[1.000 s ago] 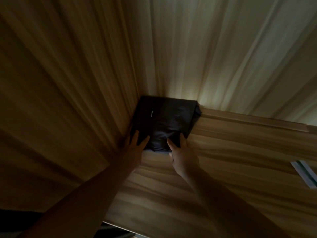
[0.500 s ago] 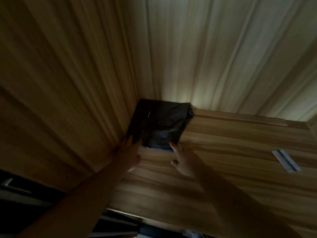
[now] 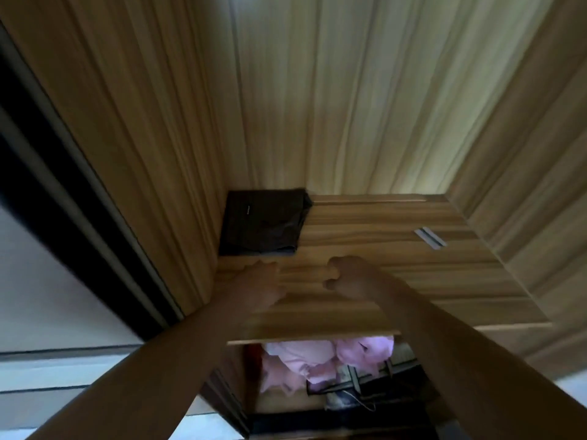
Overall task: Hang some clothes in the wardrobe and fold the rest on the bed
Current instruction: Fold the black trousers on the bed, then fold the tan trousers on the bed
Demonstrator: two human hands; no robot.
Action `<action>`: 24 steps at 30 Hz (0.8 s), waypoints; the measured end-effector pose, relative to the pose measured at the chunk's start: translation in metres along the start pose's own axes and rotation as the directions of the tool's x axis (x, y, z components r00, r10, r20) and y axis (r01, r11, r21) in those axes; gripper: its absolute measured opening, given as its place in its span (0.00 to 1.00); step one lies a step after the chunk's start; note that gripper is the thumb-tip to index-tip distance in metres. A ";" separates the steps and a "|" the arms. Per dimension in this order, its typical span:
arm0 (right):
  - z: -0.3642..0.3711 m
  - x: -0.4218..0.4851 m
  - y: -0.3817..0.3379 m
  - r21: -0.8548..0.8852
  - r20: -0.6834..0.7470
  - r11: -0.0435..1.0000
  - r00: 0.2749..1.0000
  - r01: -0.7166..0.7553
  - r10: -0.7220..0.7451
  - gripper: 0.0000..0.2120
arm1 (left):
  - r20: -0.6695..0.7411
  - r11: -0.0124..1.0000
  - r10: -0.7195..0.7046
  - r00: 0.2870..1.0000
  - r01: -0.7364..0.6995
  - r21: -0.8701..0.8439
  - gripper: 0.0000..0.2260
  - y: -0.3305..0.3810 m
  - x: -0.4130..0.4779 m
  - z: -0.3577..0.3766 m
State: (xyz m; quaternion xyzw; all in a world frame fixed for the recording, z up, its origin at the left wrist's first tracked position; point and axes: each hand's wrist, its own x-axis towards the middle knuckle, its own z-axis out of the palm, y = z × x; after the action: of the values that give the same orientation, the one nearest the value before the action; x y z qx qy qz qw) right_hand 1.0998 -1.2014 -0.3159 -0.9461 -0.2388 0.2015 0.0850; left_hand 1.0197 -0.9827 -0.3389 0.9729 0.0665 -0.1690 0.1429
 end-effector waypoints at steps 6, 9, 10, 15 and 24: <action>0.045 -0.132 0.013 0.130 -0.079 0.971 0.974 -0.199 0.210 0.21 | 0.003 0.973 0.229 0.973 -0.229 -0.016 0.19 0.037 -0.068 0.024; 0.079 -0.211 0.023 0.209 -0.067 0.917 0.931 -0.340 0.360 0.18 | 0.086 0.954 0.301 0.950 -0.300 -0.021 0.18 0.069 -0.095 0.053; 0.089 -0.240 0.027 0.236 -0.060 0.892 0.911 -0.384 0.408 0.19 | 0.117 0.948 0.318 0.941 -0.319 -0.011 0.18 0.083 -0.105 0.063; 0.137 -0.390 0.049 0.390 -0.041 0.683 0.729 -0.618 0.683 0.18 | 0.169 0.769 0.605 0.778 -0.626 0.131 0.18 0.171 -0.159 0.107; 0.273 -0.666 0.013 0.562 0.106 0.140 0.239 -0.815 0.965 0.20 | 0.475 0.313 0.812 0.340 -0.940 0.137 0.26 0.338 -0.347 0.216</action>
State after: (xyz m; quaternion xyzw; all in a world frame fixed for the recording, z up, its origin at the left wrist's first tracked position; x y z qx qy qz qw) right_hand 0.4538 -1.5186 -0.3395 -0.8511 0.4559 0.1294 0.2258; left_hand 0.6884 -1.3976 -0.3268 0.8104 -0.5402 -0.2255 0.0247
